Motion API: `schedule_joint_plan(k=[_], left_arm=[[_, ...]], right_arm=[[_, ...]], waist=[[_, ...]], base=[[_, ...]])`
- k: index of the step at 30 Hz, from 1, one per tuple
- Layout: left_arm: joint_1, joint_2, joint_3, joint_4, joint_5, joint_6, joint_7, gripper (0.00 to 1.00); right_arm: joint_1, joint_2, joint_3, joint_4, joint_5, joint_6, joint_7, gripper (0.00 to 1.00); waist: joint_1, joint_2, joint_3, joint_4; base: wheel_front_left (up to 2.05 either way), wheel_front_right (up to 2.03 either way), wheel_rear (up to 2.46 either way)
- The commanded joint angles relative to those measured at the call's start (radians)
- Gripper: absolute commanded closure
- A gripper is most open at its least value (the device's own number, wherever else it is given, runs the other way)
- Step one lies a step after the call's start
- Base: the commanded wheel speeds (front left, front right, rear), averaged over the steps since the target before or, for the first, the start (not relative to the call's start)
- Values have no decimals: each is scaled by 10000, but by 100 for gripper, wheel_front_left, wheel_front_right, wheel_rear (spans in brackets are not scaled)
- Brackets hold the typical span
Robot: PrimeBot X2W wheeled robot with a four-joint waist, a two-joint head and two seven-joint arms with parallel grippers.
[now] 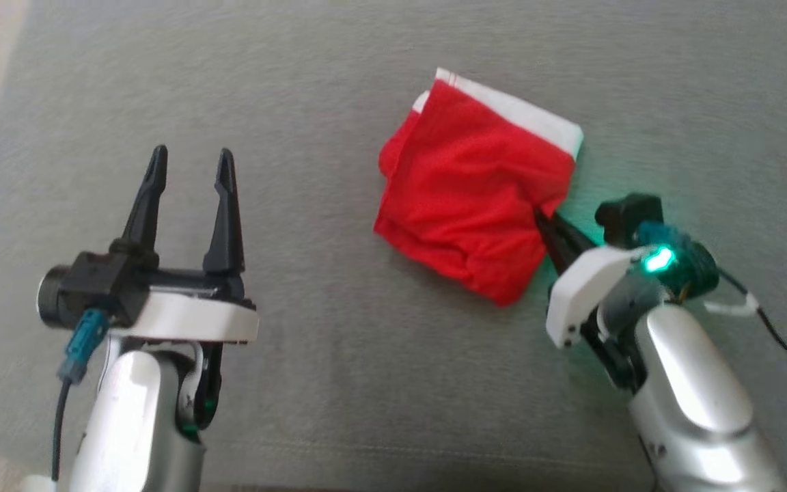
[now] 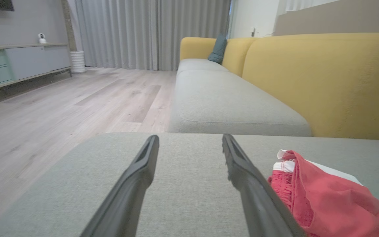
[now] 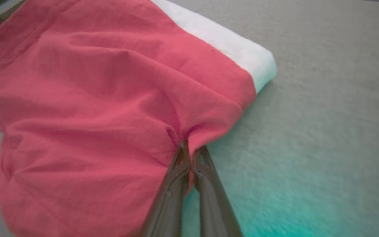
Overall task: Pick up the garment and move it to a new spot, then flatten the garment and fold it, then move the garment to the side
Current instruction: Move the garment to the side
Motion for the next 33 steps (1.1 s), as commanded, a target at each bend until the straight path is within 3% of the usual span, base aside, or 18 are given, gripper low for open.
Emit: schedule_joint_plan(k=[1, 7, 16, 26, 33], left_arm=[[29, 221, 345, -385, 126, -30, -56, 0], [169, 443, 370, -624, 305, -134, -56, 0], [-267, 665, 161, -878, 504, -260, -39, 0], [-945, 942, -62, -1241, 704, -405, 250, 0], [-1415, 1129, -244, -1551, 818, -541, 447, 0]], right_arm=[[414, -70, 262, -442, -102, -9, 74, 100], [1242, -1057, 519, -1810, 43, -9, 309, 100], [854, -3183, 25, -2615, 97, -9, 448, 100], [-909, -4042, -1323, -2431, 204, -9, -424, 100], [-1614, -4409, -2459, -2370, -167, -9, -345, 100]], waist=[[0, 0, -220, -681], [0, 0, -167, -2194], [0, 0, 568, -3310], [0, 0, 1524, -3887], [0, 0, 2204, -4095]], base=[[0, 0, 0], [0, 0, 0], [0, 0, 0], [0, 0, 0], [0, 0, 0]])
